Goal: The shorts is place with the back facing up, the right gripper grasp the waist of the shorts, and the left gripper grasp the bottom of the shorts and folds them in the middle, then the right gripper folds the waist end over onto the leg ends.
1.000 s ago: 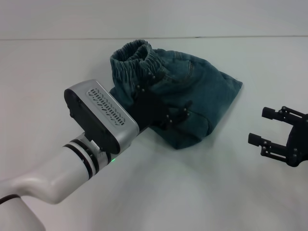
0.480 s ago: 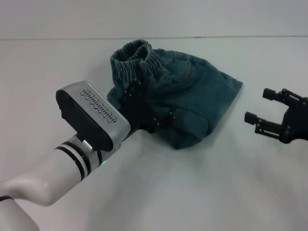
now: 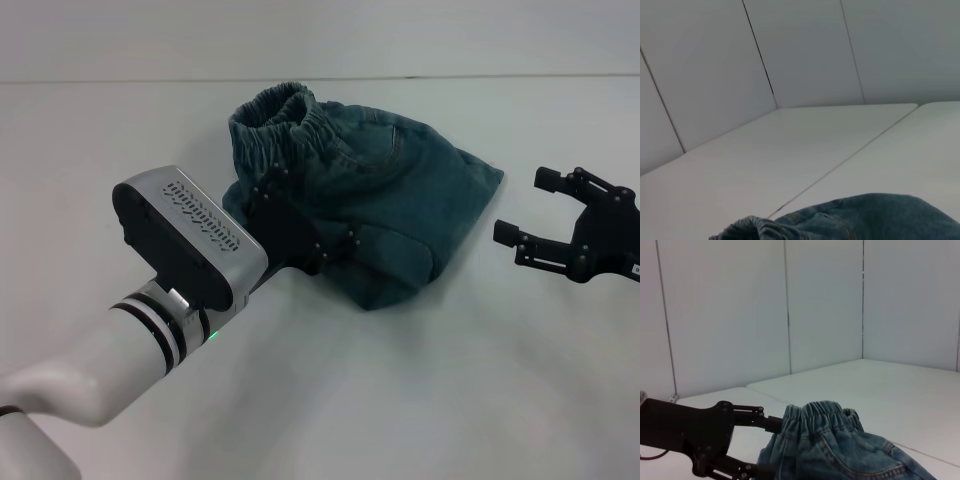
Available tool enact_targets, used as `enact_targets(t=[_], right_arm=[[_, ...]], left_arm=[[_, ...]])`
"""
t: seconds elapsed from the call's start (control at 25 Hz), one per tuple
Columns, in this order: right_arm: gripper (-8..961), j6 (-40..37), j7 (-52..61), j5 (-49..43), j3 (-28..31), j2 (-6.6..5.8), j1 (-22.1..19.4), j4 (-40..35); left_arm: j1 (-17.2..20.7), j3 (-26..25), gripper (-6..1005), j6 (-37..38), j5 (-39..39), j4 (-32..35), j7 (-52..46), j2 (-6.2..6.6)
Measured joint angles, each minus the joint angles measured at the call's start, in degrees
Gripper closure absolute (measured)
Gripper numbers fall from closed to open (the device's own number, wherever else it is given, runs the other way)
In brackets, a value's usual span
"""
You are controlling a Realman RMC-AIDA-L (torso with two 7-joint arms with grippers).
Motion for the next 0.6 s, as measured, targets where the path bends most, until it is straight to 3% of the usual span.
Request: enact_targets(t=[0.6], right_arm=[[-4,0.4,0.0,0.0,0.0,-0.02,0.6,0.7]], left_arm=[[1.5,-1.1,89,0.3,0.0,0.4,0.2,-0.38]])
